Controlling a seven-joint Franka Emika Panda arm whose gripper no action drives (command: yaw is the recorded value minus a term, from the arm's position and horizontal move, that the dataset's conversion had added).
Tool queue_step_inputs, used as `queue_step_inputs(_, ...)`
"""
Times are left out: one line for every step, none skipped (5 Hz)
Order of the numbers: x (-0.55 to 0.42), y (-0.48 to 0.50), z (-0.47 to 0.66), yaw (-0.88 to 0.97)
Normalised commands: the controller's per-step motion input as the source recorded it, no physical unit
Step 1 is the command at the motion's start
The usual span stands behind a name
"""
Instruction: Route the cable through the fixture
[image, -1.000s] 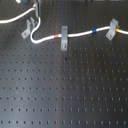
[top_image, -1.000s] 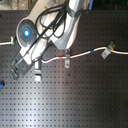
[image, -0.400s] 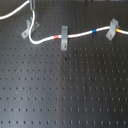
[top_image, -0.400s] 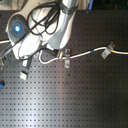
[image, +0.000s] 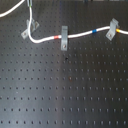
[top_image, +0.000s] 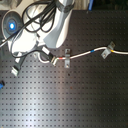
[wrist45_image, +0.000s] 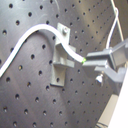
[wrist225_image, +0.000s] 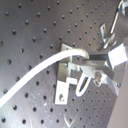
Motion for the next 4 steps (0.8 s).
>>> queue_step_inputs(-0.05, 0.018, 0.09, 0.54)
queue_step_inputs(-0.001, -0.045, 0.0, 0.25)
queue_step_inputs(-0.001, -0.289, 0.0, 0.14)
queue_step_inputs(-0.062, -0.469, 0.0, 0.01)
